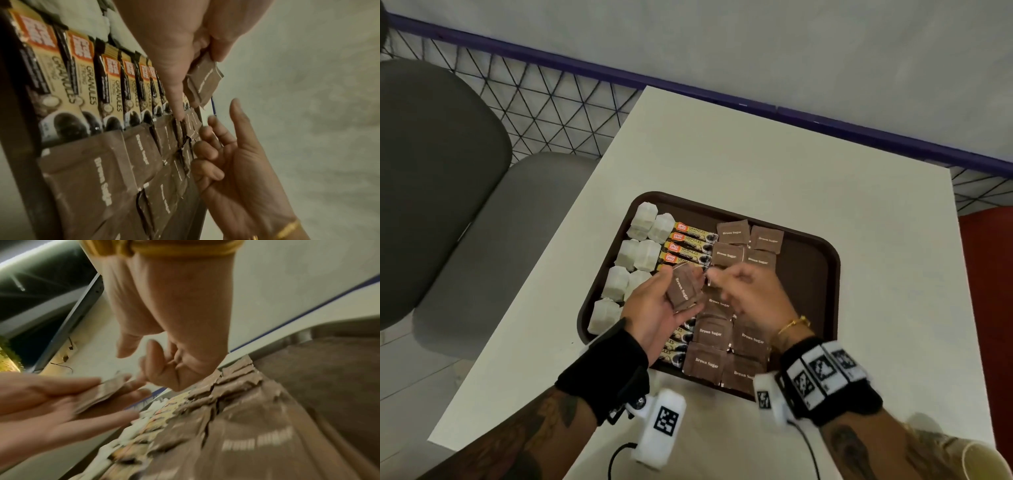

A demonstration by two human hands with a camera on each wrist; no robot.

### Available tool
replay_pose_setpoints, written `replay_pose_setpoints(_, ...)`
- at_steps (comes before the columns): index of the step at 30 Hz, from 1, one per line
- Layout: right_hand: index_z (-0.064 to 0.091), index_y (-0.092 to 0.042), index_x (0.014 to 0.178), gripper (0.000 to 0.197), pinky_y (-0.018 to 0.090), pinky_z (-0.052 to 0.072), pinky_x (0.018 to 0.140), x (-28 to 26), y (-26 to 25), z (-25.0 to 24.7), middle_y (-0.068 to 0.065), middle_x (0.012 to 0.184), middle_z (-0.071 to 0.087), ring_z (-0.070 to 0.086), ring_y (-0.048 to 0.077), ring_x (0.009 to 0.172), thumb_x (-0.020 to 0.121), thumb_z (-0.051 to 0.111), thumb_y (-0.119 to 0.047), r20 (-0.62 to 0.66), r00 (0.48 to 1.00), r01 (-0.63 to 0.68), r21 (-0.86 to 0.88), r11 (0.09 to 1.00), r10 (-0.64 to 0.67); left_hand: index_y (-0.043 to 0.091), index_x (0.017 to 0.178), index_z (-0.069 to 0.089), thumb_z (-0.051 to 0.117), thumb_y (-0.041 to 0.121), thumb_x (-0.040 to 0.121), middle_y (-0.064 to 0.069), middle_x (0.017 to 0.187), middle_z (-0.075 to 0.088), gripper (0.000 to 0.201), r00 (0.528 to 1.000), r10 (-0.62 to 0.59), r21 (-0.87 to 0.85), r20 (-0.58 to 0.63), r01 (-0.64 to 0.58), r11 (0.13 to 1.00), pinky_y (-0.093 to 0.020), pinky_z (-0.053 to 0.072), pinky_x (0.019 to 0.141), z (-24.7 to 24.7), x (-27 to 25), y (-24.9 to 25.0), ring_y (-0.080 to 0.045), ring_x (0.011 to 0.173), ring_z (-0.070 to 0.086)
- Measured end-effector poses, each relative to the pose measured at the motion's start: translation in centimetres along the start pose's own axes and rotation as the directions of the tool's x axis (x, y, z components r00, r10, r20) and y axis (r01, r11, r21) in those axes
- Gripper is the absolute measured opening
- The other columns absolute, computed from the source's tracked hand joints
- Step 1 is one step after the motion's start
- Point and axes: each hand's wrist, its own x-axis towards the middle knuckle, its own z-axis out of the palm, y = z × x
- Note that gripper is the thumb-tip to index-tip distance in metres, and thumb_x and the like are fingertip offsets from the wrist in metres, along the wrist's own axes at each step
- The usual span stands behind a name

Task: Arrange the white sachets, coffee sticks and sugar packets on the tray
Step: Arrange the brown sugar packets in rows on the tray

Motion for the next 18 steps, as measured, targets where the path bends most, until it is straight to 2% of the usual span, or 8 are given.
replay_pose_setpoints(2,0.069,-0.012,0.098,0.031,0.018,0.040,0.041,-1.7,1.0,1.4,0.001,0.081,0.070,0.051,0.008,0.051,0.079,0.077,-0.035,0.102,0.993,-0.071,0.172,0.982,0.054,0.005,0.123,0.061,0.031,0.032,0.106,-0.011,0.119,0.070,0.043,1.000,-0.004,0.023,-0.004,0.004,1.000,-0.041,0.051,0.097,0.5,0.1,-0.4,-0.024,0.112,0.066)
replay_pose_setpoints(4,0.069,-0.007,0.100,0.025,0.019,0.037,0.037,-2.3,2.0,2.4,0.003,0.080,0.070,0.052,0.009,0.049,0.080,0.078,-0.018,0.038,0.998,-0.065,0.358,0.931,0.055,0.006,0.123,0.062,0.036,0.030,0.105,-0.009,0.118,0.071,0.040,1.000,-0.009,0.050,-0.018,0.010,0.999,-0.038,0.052,0.094,1.0,0.2,-0.9,-0.023,0.111,0.066)
replay_pose_setpoints(6,0.069,-0.005,0.097,0.018,0.020,0.037,0.037,-2.4,2.6,2.6,0.005,0.076,0.069,0.053,0.009,0.048,0.081,0.076,-0.008,-0.073,0.994,-0.033,0.457,0.889,0.075,0.008,0.117,0.066,0.047,0.024,0.101,-0.012,0.112,0.072,0.030,0.999,0.019,0.117,-0.050,-0.013,0.993,-0.037,0.056,0.089,1.2,0.2,-1.4,-0.024,0.106,0.068)
replay_pose_setpoints(10,0.073,-0.010,0.087,0.008,0.022,0.041,0.040,-1.7,2.8,1.3,0.004,0.064,0.065,0.053,0.010,0.050,0.081,0.075,-0.004,-0.183,0.982,0.048,0.443,0.895,0.038,0.012,0.094,0.075,0.066,0.009,0.090,-0.011,0.092,0.076,0.011,0.984,0.142,0.331,-0.106,-0.099,0.938,-0.032,0.061,0.072,0.8,0.4,-1.6,-0.023,0.085,0.072)
replay_pose_setpoints(13,0.072,-0.006,0.092,0.015,0.023,0.043,0.041,-1.2,2.5,0.5,0.000,0.064,0.067,0.056,0.010,0.054,0.078,0.079,-0.007,-0.139,0.990,0.025,0.412,0.911,0.036,0.002,0.098,0.073,0.072,0.004,0.083,-0.017,0.093,0.075,0.014,0.979,0.154,0.319,-0.135,-0.104,0.942,-0.027,0.061,0.066,0.7,0.8,-1.3,-0.022,0.076,0.073)
replay_pose_setpoints(16,0.070,-0.003,0.094,0.022,0.023,0.041,0.039,-0.6,2.1,0.0,0.002,0.064,0.066,0.055,0.011,0.052,0.076,0.081,-0.011,-0.083,0.995,-0.013,0.376,0.927,0.048,-0.002,0.101,0.071,0.072,0.002,0.082,-0.018,0.095,0.074,0.020,0.977,0.141,0.237,-0.159,-0.101,0.966,-0.029,0.062,0.069,0.7,1.2,-1.1,-0.024,0.078,0.074)
replay_pose_setpoints(18,0.071,-0.006,0.093,0.023,0.024,0.041,0.041,0.2,1.8,-0.8,0.003,0.063,0.065,0.051,0.014,0.050,0.076,0.082,-0.015,-0.099,0.994,-0.013,0.344,0.939,0.050,-0.001,0.102,0.071,0.071,0.004,0.084,-0.018,0.093,0.075,0.019,0.980,0.137,0.224,-0.141,-0.104,0.969,-0.030,0.062,0.071,0.5,1.1,-0.9,-0.026,0.081,0.074)
